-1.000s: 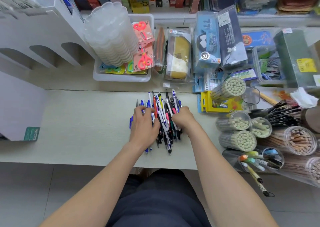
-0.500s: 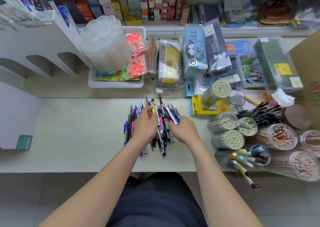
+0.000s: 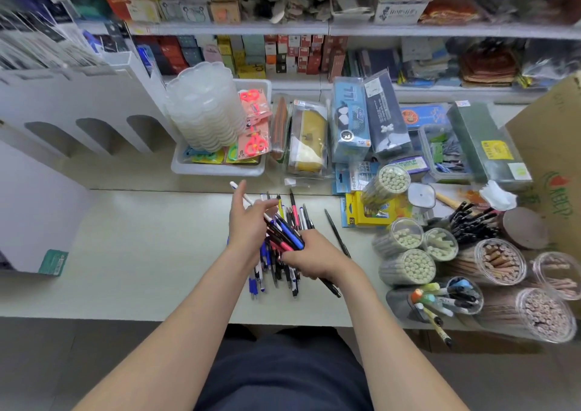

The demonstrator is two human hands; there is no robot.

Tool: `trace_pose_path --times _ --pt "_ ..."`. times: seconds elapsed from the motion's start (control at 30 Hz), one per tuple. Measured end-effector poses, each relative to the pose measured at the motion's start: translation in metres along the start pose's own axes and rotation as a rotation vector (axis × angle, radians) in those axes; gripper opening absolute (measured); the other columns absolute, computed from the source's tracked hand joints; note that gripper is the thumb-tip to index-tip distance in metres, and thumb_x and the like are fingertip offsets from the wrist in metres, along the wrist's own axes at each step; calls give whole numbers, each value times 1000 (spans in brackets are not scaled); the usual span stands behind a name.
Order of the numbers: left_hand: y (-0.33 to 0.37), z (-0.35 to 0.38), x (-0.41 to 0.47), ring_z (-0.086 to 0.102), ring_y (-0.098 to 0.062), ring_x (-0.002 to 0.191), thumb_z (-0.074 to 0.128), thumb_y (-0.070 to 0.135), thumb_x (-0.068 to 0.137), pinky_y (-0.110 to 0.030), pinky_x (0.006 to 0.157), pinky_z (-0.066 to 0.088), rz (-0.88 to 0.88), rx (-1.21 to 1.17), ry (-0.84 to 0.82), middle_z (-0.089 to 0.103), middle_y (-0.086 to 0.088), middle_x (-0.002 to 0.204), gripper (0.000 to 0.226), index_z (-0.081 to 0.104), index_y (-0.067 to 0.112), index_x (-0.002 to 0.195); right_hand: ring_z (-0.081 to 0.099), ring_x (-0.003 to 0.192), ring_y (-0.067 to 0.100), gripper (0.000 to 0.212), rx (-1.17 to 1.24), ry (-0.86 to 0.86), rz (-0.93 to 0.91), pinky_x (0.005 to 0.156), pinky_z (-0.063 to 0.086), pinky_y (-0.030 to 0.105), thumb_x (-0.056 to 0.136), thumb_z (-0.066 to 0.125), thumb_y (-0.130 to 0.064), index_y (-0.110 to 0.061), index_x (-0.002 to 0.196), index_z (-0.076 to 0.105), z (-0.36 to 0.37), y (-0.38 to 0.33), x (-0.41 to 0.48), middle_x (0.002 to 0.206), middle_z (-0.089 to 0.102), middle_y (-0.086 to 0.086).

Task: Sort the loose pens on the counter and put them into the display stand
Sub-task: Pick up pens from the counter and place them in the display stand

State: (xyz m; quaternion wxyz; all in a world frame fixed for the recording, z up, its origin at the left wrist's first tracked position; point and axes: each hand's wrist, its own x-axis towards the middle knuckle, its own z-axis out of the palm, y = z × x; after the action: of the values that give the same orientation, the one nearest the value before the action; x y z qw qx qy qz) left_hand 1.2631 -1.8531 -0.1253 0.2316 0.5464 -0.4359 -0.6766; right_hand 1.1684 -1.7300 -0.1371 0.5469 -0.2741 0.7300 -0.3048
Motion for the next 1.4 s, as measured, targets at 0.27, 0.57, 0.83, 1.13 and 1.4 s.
trace_pose_path --times 0.27,0.57,0.83,1.13,1.4 --pt "4 -27 -13 80 -18 97 42 -1 110 -44 81 67 21 116 -37 68 2 124 92 -17 48 161 47 65 20 7 301 232 -89 57 42 31 86 57 -9 -12 92 56 -8 -9 2 77 53 6" --pt "12 -23 -41 63 -28 70 47 31 111 -56 74 59 282 775 -296 69 -13 81 24 70 31 103 61 67 9 28 574 390 -317 62 50 22 101 73 -32 -5 105 68 14 -44 14 73 64 -6" --pt "21 -27 -50 67 -15 87 38 31 109 -34 81 55 211 786 -357 70 6 105 34 57 33 137 60 64 14 23 582 442 -287 65 49 33 99 74 -31 -12 90 65 18 -61 9 68 62 -6" --pt "31 -33 -55 69 -36 98 25 51 113 -51 102 55 -369 -274 -229 73 -23 108 72 73 0 128 68 75 9 25 466 365 -431 66 56 21 87 84 -17 -21 103 65 27 -89 -17 86 68 0" --pt "45 -52 -61 76 -23 69 23 43 114 -29 64 60 -331 -402 -234 78 -18 102 68 66 -6 132 58 65 22 13 383 326 -509 63 52 36 84 75 -3 -1 84 63 42 -97 -18 72 60 18"
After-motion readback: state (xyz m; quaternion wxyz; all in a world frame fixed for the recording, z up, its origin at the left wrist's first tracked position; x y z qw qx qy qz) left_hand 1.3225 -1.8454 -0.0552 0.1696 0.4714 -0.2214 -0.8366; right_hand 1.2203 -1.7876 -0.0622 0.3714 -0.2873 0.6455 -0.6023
